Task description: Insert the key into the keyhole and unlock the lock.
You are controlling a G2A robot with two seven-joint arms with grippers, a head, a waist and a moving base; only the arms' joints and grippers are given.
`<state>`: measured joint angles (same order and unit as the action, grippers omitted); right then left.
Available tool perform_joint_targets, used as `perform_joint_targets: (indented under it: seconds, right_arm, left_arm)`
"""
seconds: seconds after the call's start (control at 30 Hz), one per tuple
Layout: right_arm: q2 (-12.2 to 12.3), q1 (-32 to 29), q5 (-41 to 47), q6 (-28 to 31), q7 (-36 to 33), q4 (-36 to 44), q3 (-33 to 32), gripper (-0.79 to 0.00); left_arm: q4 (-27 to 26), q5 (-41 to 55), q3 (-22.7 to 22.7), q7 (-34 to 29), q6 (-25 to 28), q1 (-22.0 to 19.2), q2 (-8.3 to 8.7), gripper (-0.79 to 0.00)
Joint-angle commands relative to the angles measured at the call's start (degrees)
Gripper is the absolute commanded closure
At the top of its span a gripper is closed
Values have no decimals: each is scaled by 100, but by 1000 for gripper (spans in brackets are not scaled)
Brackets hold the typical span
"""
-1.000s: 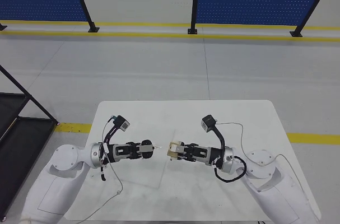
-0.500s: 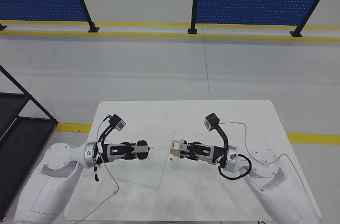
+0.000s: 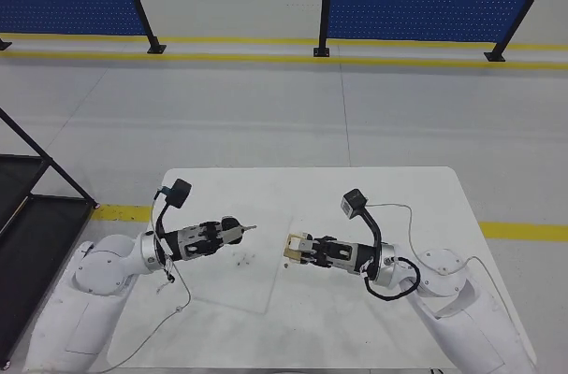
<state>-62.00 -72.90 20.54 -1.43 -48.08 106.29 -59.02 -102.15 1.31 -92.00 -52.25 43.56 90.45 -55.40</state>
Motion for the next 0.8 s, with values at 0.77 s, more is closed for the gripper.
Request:
perform_joint_targets:
  seconds: [0.77]
  right_arm:
    - [0, 0, 0, 0, 0, 0, 0, 0]
  left_arm:
    - [266, -7105, 429, 4904, 1444, -613, -132, 0]
